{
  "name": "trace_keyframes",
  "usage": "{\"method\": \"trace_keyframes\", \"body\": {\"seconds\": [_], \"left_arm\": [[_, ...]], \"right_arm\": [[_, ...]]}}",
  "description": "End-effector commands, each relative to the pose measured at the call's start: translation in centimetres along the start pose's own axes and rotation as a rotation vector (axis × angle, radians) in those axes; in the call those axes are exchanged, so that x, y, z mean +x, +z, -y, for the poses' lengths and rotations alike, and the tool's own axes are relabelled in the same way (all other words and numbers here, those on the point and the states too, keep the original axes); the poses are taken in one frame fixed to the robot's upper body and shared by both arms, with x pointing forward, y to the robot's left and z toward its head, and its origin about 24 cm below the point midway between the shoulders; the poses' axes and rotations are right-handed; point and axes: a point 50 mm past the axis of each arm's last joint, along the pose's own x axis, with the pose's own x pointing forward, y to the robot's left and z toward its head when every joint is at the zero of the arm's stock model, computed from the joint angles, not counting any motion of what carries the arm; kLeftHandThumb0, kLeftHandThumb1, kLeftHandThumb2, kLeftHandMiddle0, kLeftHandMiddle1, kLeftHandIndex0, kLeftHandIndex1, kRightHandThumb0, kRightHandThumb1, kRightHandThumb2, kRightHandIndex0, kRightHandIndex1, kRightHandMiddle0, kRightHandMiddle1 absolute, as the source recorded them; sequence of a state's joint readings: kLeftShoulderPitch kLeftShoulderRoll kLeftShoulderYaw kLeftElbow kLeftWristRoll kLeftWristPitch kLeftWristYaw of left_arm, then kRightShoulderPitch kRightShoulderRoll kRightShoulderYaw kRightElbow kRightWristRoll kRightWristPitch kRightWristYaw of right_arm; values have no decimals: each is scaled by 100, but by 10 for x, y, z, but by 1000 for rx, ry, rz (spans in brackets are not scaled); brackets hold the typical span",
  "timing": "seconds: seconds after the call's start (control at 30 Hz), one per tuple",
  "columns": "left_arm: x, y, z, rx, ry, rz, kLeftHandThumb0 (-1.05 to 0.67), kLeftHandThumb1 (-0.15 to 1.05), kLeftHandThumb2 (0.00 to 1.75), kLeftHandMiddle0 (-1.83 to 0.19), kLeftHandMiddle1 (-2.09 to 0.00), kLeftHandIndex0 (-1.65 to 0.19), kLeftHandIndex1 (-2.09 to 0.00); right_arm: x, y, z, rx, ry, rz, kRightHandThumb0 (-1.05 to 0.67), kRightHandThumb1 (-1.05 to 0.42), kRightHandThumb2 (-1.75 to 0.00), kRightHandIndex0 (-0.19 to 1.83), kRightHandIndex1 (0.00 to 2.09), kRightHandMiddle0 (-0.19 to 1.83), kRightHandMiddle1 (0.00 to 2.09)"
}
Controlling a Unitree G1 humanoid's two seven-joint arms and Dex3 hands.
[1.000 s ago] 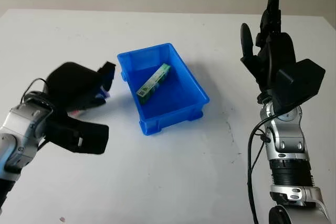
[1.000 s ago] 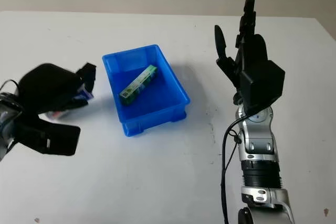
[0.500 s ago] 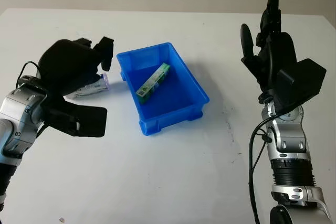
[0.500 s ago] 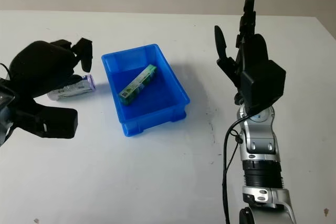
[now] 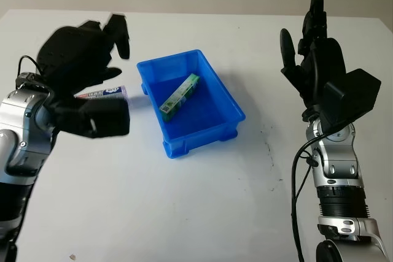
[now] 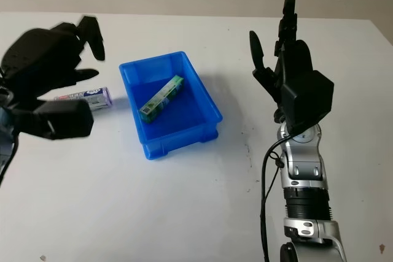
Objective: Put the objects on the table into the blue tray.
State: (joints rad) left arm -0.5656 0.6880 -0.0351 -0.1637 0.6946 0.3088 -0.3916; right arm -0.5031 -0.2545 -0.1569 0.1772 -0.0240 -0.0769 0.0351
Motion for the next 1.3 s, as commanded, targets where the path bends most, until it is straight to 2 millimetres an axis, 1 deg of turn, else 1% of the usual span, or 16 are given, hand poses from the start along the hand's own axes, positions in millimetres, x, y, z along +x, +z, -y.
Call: {"method": "trace_keyframes", "body": {"seconds": [0.0,0.03,0.07,0.13,0.23,0.33,0.5,0.6,0.7,0.77,0.87,0.93,1.0,1.17,1.27], "left_arm": [[1,4,-14,-109,-6,-14,-75,105,11,12,-21,17,-23],[1,5,-15,-140,-28,-23,-78,105,11,15,-11,18,-12],[0,5,-16,-161,-40,-25,-82,105,10,18,-5,19,-5],[1,4,-15,-188,-60,-24,-87,104,9,19,-1,19,-1],[1,-1,-12,-152,-88,-21,-91,101,6,19,0,19,0],[1,-5,-9,-168,-133,-38,-90,98,4,19,0,19,0],[2,-13,0,-114,-226,-33,-93,99,6,19,0,19,0],[1,-20,6,-96,-272,-3,-92,98,5,19,0,19,0],[1,-26,10,-53,-325,-27,-93,97,5,19,0,19,0],[1,-28,14,-34,-358,-50,-93,97,5,19,0,19,0],[1,-33,26,20,-388,-79,-90,96,5,19,0,19,0],[2,-36,34,57,-392,-104,-83,93,4,19,0,19,0],[3,-39,41,96,-396,-119,-79,91,4,19,0,19,0],[7,-48,51,150,-386,-126,-83,93,6,19,0,19,0],[12,-52,56,148,-367,-139,-75,92,5,19,0,19,0]], "right_arm": [[-1,0,5,-2,-9,3,-66,-105,-51,-19,0,-19,0],[-1,0,5,0,-9,2,-66,-105,-51,-19,0,-19,0],[-1,0,5,-1,-9,2,-66,-105,-51,-19,0,-19,0],[-1,0,6,-4,-10,0,-66,-105,-52,-19,0,-19,0],[0,0,6,-8,-6,-3,-68,-105,-52,-19,0,-19,0],[0,-1,6,-8,-4,-4,-67,-105,-52,-19,0,-19,0],[0,0,5,8,2,3,-65,-105,-52,-19,0,-19,0],[0,0,4,10,0,0,-64,-105,-52,-19,0,-19,0],[0,-1,4,11,1,-2,-64,-105,-52,-19,0,-19,0],[0,-1,4,12,3,0,-64,-105,-53,-19,0,-19,0],[0,0,5,16,5,0,-63,-105,-53,-19,0,-19,0],[0,0,5,20,5,1,-63,-105,-53,-19,0,-19,0],[0,0,5,25,6,4,-62,-105,-54,-19,0,-19,0],[0,0,5,21,3,0,-63,-105,-53,-19,0,-19,0],[0,0,5,23,5,-2,-64,-105,-53,-19,0,-19,0]]}}
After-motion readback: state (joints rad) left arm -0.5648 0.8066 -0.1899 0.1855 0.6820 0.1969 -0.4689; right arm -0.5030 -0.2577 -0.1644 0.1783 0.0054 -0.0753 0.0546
